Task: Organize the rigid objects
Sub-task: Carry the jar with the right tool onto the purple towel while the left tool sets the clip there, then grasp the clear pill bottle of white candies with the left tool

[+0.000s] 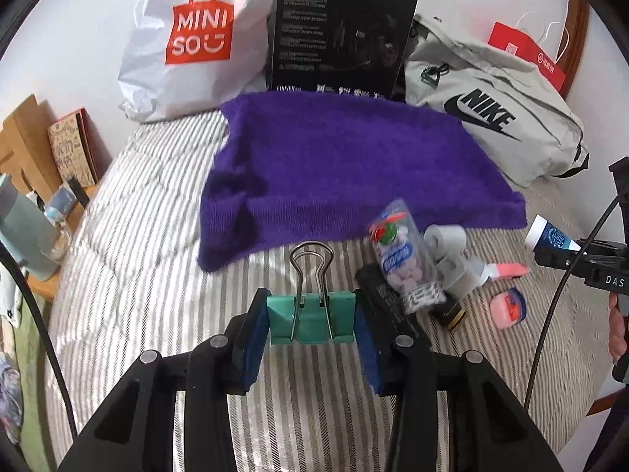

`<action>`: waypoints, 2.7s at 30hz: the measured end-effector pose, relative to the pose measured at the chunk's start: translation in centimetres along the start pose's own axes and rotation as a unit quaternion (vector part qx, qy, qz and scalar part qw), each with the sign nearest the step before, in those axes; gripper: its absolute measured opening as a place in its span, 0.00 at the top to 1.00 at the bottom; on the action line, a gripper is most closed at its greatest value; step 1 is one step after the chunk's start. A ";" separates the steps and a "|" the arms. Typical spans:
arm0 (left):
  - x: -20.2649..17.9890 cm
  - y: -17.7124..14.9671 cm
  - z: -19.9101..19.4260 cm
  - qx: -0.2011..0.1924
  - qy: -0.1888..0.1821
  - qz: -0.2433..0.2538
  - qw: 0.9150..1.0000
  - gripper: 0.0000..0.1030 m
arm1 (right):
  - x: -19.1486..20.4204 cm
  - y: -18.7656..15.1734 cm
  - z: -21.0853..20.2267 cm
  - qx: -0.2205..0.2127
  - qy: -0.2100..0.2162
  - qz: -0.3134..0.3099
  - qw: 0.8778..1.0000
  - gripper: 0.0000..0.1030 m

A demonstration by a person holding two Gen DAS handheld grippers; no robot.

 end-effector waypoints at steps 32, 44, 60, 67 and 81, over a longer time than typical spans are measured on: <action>-1.1 17.7 7.6 -0.009 -0.027 0.023 0.999 0.62 | -3.4 16.6 6.2 -0.008 -0.010 0.011 1.000 0.65; -2.0 19.4 12.7 0.037 -0.030 0.038 0.998 0.62 | -4.4 18.7 10.5 0.018 -0.057 -0.012 0.998 0.65; -2.8 18.5 15.0 0.070 0.003 0.070 0.995 0.54 | -3.4 18.4 11.2 0.018 -0.072 -0.059 0.995 0.49; -2.8 16.6 14.1 0.077 0.018 0.064 0.995 0.40 | -3.2 16.4 9.9 0.024 -0.066 -0.029 0.997 0.47; -3.7 7.6 2.2 0.031 -0.024 0.018 0.999 0.40 | -1.4 3.3 -3.3 -0.035 -0.041 0.058 0.997 0.27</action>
Point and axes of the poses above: each gripper's, at about its wrist camera, not at the fingertips, and z roughly the way its jaws point, x to its left, y to its top, the point moved 9 cm from there along z, roughly the way its jaws point, and after that the axes turned 7 degrees about x, right-handed, at the moved point
